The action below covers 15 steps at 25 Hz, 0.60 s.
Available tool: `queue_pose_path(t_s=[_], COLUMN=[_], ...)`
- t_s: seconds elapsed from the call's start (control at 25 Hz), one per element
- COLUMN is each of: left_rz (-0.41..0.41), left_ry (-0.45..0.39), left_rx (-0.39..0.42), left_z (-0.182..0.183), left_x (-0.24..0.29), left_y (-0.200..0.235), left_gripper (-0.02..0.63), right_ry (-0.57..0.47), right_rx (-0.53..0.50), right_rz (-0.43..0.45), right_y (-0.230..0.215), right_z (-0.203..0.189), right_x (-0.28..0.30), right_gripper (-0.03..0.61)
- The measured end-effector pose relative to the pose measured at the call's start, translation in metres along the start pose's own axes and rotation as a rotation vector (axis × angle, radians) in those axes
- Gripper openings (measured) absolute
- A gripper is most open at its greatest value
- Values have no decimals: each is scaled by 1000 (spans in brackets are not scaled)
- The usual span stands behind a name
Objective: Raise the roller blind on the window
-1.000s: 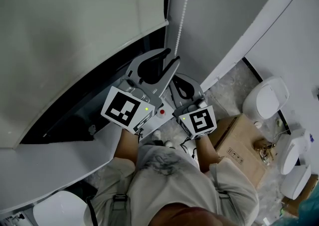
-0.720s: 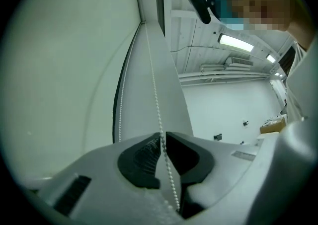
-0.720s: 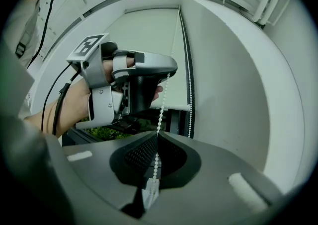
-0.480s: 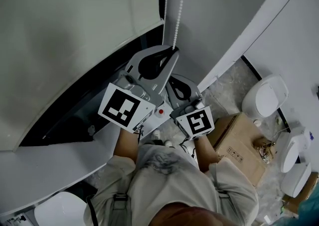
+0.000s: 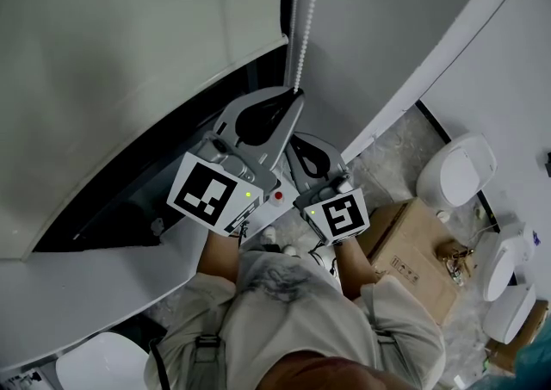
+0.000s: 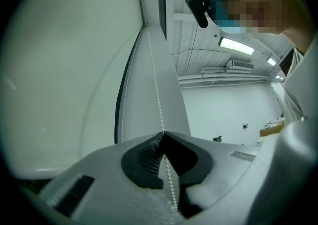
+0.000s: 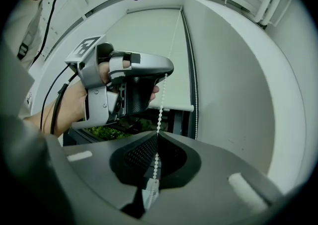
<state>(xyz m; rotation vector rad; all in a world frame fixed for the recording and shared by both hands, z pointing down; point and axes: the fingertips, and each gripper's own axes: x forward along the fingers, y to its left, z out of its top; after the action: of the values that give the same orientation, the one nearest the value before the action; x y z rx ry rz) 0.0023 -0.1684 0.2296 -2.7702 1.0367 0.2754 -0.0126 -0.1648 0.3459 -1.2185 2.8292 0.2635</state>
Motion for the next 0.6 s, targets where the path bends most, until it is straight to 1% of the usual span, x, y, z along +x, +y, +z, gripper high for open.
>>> queue_pose_path(t_s=[0.2, 0.52, 0.6], left_rz=[5, 8, 6], left_ry=[24, 28, 40], left_rx=[-1, -29, -39], left_z=[-6, -20, -28], left_x=[-3, -2, -3], left_y=[0, 0, 0], left_gripper=[11, 11, 11], right_ry=[-4, 44, 70], right_rx=[-16, -4, 12], right_rz=[10, 9, 6], right_y=[4, 7, 8], right_z=[-3, -25, -35], right_x=[0, -4, -7], right_gripper=[12, 12, 11])
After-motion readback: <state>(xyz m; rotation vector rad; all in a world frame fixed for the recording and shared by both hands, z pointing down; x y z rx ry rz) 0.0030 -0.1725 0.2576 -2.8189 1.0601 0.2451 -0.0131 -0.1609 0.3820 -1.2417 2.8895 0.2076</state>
